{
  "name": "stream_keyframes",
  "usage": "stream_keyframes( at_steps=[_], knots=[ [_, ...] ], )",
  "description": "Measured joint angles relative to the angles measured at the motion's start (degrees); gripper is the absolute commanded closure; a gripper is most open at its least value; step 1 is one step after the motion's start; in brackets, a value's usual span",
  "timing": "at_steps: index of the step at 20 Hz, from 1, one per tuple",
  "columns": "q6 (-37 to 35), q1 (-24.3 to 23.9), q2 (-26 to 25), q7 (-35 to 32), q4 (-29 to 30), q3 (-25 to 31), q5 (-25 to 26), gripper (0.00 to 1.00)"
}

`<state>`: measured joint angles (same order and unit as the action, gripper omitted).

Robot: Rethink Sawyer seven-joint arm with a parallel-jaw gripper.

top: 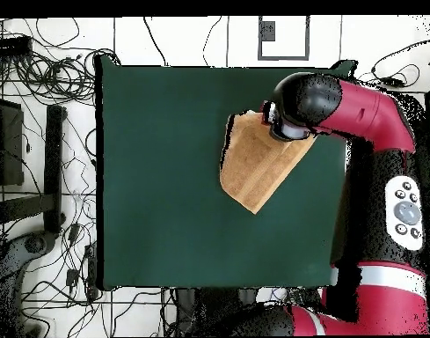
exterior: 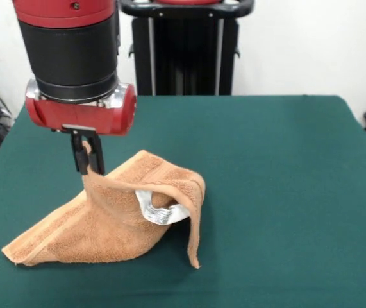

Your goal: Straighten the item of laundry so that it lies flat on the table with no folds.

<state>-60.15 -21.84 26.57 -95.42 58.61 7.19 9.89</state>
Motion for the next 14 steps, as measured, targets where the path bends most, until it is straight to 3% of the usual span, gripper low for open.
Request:
stream_keyframes(
  at_steps=[14],
  knots=[
    [-0.02,3.75,-0.1,0.0,-5.63,0.11,0.01,1.0]
  ],
)
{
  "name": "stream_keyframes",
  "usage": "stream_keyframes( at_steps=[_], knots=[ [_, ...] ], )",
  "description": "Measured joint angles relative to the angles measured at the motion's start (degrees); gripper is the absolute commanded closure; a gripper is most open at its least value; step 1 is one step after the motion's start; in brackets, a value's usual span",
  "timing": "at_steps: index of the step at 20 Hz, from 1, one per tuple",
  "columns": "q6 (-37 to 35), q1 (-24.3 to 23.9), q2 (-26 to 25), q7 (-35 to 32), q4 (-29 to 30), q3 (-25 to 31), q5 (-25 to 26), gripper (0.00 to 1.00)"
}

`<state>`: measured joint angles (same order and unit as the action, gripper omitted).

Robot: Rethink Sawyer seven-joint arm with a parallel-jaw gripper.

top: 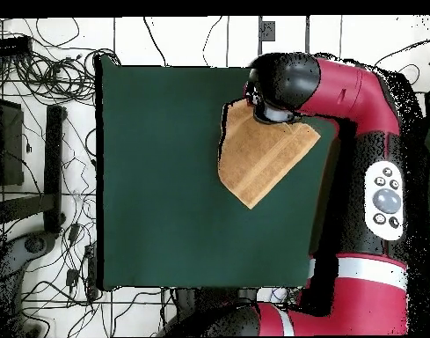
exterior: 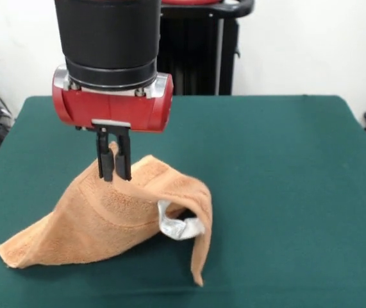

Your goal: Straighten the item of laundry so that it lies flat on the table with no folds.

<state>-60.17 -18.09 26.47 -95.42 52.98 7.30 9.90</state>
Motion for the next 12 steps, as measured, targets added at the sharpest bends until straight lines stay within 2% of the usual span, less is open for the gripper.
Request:
stream_keyframes(
  at_steps=[6,12],
  knots=[
    [-0.01,0.31,-0.12,0.0,-3.25,0.0,-0.01,1.0],
    [2.17,-0.02,0.29,0.0,-3.48,0.35,-0.01,1.0]
  ],
)
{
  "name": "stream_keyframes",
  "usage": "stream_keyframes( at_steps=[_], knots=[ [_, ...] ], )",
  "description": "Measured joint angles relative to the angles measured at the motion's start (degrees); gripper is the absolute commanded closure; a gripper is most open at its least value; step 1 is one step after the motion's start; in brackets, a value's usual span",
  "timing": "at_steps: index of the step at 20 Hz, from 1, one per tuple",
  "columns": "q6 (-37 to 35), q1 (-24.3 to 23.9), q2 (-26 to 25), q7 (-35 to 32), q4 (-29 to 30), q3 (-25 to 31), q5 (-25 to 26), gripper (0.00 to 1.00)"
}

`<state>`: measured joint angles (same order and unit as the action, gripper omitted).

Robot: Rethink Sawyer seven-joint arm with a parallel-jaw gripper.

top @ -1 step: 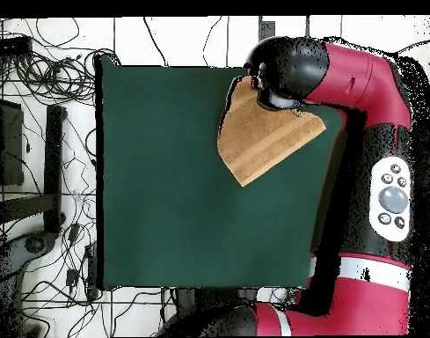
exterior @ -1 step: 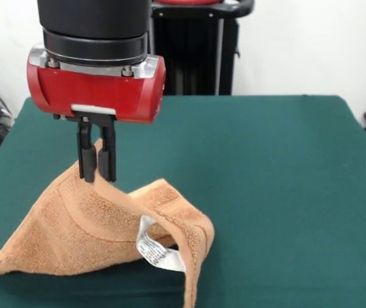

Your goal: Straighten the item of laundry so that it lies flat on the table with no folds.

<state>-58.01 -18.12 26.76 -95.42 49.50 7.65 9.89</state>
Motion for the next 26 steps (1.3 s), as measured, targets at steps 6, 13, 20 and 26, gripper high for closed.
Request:
stream_keyframes(
  at_steps=[6,13,20,26],
  knots=[
    [11.31,-1.49,0.88,0.0,3.63,1.36,0.15,1.0],
    [23.15,-2.55,0.94,0.0,7.86,2.51,0.45,1.0],
    [25.88,-2.57,1.04,0.0,9.56,2.94,1.11,1.0],
    [25.87,-2.57,1.48,0.0,9.83,2.95,1.89,1.0]
  ],
)
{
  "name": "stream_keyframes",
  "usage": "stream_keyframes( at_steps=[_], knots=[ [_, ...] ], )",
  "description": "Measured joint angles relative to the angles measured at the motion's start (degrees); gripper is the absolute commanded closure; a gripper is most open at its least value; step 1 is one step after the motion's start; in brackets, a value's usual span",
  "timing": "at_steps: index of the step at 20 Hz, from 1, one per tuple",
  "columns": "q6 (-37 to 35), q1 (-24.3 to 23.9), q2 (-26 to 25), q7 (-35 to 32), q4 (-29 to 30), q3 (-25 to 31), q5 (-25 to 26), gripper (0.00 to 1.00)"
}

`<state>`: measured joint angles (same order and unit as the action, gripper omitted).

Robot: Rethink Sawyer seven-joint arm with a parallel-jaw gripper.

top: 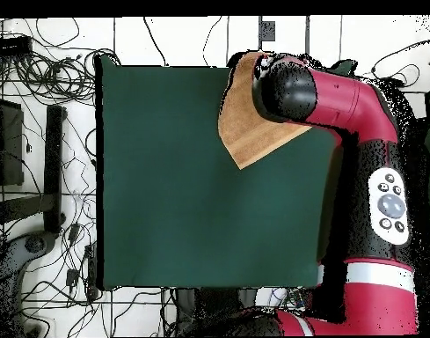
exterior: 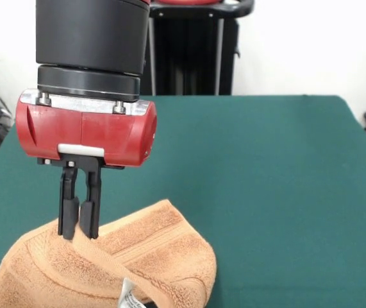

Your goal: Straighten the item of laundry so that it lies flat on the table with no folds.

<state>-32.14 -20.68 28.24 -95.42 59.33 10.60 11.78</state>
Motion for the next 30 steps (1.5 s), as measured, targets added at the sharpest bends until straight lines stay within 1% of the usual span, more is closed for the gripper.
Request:
stream_keyframes(
  at_steps=[13,20,30],
  knots=[
    [0.02,0.0,0.45,0.0,0.88,0.0,0.56,1.0],
    [0.0,0.22,3.56,0.0,4.96,-0.03,0.57,1.0],
    [-1.59,0.65,7.66,0.0,8.83,-0.07,0.17,1.0]
  ],
)
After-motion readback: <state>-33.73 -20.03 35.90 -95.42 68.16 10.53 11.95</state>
